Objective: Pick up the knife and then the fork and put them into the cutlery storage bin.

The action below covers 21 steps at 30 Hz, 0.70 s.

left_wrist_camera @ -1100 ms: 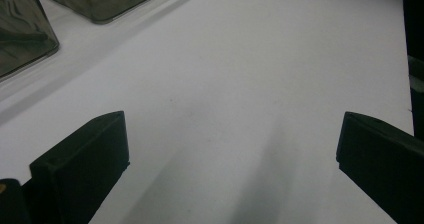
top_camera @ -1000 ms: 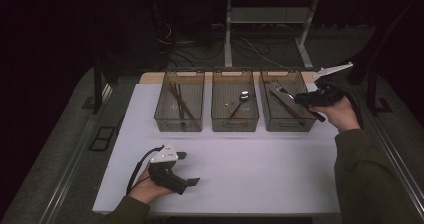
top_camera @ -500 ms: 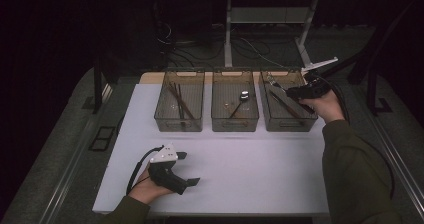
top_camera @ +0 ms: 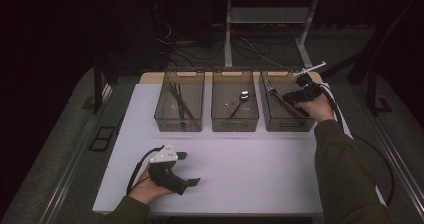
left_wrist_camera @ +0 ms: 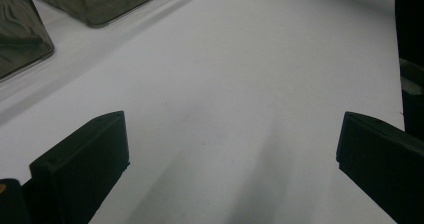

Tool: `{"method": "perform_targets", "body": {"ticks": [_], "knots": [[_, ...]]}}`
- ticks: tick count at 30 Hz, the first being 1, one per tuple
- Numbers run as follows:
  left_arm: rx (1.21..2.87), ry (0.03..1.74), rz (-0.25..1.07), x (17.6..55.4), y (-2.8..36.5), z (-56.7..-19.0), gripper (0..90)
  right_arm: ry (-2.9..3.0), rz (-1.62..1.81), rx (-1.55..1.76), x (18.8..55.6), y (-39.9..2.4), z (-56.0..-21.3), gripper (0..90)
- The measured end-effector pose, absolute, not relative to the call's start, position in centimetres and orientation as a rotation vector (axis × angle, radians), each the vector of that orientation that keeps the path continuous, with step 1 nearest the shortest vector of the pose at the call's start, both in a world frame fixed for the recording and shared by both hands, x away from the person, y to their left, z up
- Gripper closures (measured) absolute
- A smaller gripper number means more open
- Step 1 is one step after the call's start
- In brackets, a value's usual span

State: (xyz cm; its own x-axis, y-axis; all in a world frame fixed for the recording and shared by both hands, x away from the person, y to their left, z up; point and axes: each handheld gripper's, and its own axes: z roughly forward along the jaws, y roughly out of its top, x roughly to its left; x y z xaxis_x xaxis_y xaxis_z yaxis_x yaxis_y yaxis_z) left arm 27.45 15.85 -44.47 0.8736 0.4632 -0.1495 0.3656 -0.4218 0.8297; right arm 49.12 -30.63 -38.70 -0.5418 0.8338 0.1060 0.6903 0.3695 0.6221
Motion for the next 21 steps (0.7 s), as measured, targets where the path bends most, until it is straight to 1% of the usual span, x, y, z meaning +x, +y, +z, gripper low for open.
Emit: {"method": "perform_targets", "body": {"ticks": [6, 7, 8, 9, 11, 16, 19, 21], "knots": [[2.054, 0.6, 0.123, 27.4, 15.8, -44.5, 0.0, 2.392, 0.832, 1.382, 49.4, -30.5, -39.4, 76.8], [2.055, 0.6, 0.123, 27.5, 15.9, -44.5, 0.0, 2.386, 0.82, 1.379, 49.4, -30.4, -39.4, 74.4], [2.055, 0.6, 0.122, 27.5, 15.9, -44.5, 0.0, 2.393, 0.835, 1.379, 49.4, -30.4, -39.5, 63.9], [2.056, 0.6, 0.123, 27.5, 15.9, -44.5, 0.0, 2.397, 0.837, 1.381, 49.4, -30.4, -39.5, 58.4], [2.055, 0.599, 0.122, 27.5, 15.8, -44.5, 0.0, 2.379, 0.833, 1.367, 49.3, -30.4, -39.5, 50.5], [2.051, 0.604, 0.124, 27.5, 15.9, -44.5, 0.0, 2.353, 0.912, 1.403, 49.1, -30.9, -38.9, 42.5], [2.053, 0.604, 0.124, 27.5, 15.9, -44.5, 0.0, 2.334, 0.986, 1.409, 48.8, -31.4, -38.4, 39.8], [2.056, 0.606, 0.122, 27.5, 15.9, -44.5, 0.0, 2.322, 1.022, 1.381, 48.6, -31.5, -38.1, 34.8]]}}
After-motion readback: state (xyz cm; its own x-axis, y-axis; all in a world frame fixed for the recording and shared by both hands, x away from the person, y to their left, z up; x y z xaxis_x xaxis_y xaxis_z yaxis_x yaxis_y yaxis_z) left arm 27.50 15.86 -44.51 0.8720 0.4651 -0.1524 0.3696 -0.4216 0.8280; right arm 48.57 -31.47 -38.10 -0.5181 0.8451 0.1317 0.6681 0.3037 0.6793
